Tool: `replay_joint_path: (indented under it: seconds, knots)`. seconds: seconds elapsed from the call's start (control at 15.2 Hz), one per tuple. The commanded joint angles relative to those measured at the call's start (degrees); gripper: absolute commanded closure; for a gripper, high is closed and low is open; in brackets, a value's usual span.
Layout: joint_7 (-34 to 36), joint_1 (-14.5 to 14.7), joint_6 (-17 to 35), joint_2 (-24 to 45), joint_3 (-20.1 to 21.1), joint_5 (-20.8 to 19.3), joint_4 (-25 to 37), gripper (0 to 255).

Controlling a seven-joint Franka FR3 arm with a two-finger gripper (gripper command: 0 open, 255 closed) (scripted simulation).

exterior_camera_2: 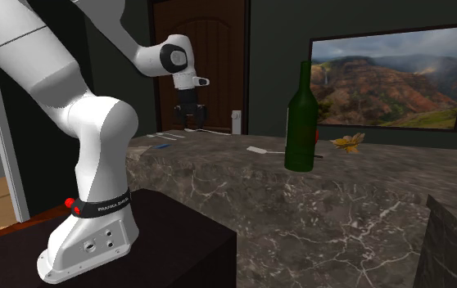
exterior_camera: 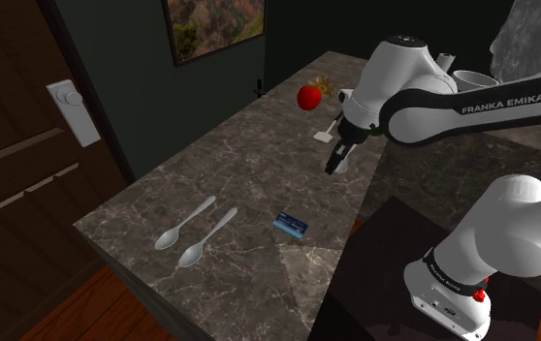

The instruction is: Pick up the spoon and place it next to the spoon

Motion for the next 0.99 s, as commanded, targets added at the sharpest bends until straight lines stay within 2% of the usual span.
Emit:
replay_joint_path:
  seconds: [0.0,0.46,0.92]
  knots:
    - [2.88,1.18,0.05,1.72,2.33,0.87,1.67,255]
    - [13.46,3.88,1.12,10.62,10.89,1.92,9.55,255]
    - [24.74,4.61,0.78,21.45,18.80,-1.30,20.34,255]
